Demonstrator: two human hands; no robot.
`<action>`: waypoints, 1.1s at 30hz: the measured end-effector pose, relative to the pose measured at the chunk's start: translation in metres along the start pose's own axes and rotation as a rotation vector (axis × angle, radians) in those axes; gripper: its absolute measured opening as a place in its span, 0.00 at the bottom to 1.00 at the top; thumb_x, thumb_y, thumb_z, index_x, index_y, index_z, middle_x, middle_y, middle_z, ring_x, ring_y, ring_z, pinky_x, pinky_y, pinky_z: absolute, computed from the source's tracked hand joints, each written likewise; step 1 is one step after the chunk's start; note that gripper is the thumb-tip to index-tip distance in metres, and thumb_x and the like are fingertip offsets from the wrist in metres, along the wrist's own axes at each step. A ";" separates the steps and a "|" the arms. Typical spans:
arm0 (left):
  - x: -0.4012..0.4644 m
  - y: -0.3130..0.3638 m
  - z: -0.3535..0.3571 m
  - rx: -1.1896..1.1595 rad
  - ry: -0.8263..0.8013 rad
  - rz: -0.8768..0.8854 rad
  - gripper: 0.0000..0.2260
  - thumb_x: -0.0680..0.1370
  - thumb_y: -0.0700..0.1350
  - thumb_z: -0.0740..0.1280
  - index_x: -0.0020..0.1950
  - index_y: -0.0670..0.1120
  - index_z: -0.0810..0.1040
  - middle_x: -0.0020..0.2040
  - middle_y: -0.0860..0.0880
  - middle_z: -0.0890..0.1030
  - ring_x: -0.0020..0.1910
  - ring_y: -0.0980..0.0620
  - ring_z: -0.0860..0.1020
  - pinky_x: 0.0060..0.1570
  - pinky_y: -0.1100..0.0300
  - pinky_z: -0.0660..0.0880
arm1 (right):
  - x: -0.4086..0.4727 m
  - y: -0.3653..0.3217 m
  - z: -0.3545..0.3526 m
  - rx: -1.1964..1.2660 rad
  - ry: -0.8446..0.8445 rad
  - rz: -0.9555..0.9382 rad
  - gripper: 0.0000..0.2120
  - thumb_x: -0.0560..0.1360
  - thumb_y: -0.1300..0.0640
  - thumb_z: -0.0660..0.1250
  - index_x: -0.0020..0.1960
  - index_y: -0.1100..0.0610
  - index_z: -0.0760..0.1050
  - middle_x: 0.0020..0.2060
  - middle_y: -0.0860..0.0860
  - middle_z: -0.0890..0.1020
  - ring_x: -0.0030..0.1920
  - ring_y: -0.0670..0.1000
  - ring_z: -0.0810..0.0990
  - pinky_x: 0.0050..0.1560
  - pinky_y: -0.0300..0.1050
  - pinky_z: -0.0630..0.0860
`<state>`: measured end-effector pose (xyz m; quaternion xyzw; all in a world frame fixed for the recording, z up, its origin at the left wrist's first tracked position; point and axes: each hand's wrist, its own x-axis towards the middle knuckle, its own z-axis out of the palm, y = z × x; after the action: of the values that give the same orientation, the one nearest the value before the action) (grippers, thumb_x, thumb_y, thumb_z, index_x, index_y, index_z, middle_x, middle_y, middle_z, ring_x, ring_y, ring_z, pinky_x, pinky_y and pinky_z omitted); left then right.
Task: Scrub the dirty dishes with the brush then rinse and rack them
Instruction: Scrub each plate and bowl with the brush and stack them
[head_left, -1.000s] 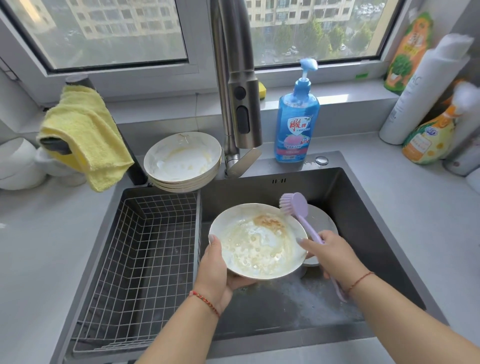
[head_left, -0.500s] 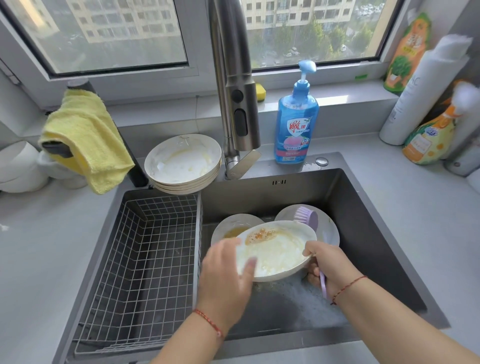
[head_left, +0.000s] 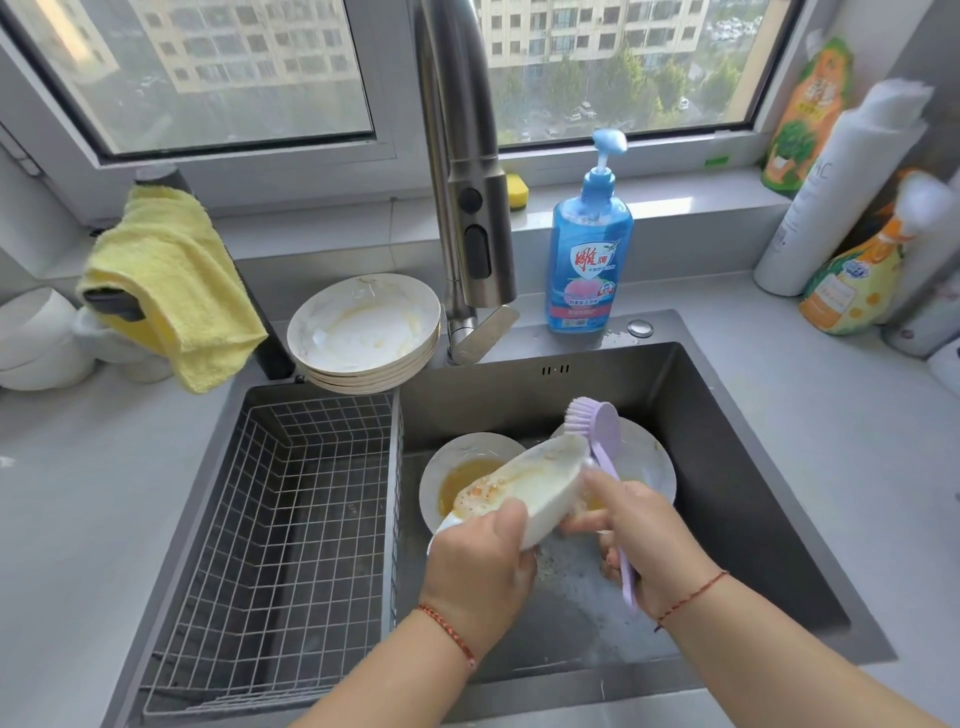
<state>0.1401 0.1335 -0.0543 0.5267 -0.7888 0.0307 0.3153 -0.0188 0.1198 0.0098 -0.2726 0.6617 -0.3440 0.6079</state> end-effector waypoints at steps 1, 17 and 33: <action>0.005 0.000 -0.006 -0.052 -0.024 -0.138 0.14 0.64 0.44 0.68 0.44 0.49 0.66 0.26 0.50 0.74 0.22 0.47 0.73 0.21 0.63 0.64 | 0.002 -0.001 -0.004 -0.031 0.008 -0.012 0.14 0.79 0.46 0.60 0.54 0.56 0.72 0.35 0.55 0.85 0.21 0.47 0.61 0.23 0.38 0.63; 0.034 -0.012 -0.041 -0.583 -0.057 -0.798 0.19 0.65 0.37 0.77 0.48 0.55 0.75 0.41 0.57 0.80 0.38 0.66 0.78 0.35 0.76 0.71 | -0.059 -0.017 0.002 -0.765 -0.258 -0.604 0.20 0.81 0.53 0.59 0.67 0.33 0.65 0.25 0.42 0.74 0.24 0.42 0.68 0.27 0.32 0.63; 0.024 -0.018 -0.041 -0.798 -0.011 -0.830 0.21 0.60 0.37 0.77 0.50 0.50 0.79 0.46 0.50 0.84 0.45 0.51 0.83 0.44 0.62 0.79 | -0.071 -0.019 0.006 -1.030 -0.188 -0.701 0.21 0.81 0.50 0.54 0.70 0.32 0.60 0.30 0.48 0.75 0.28 0.47 0.69 0.30 0.37 0.65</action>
<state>0.1683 0.1215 -0.0141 0.6327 -0.4681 -0.3984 0.4710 -0.0062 0.1622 0.0682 -0.7602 0.5574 -0.1347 0.3053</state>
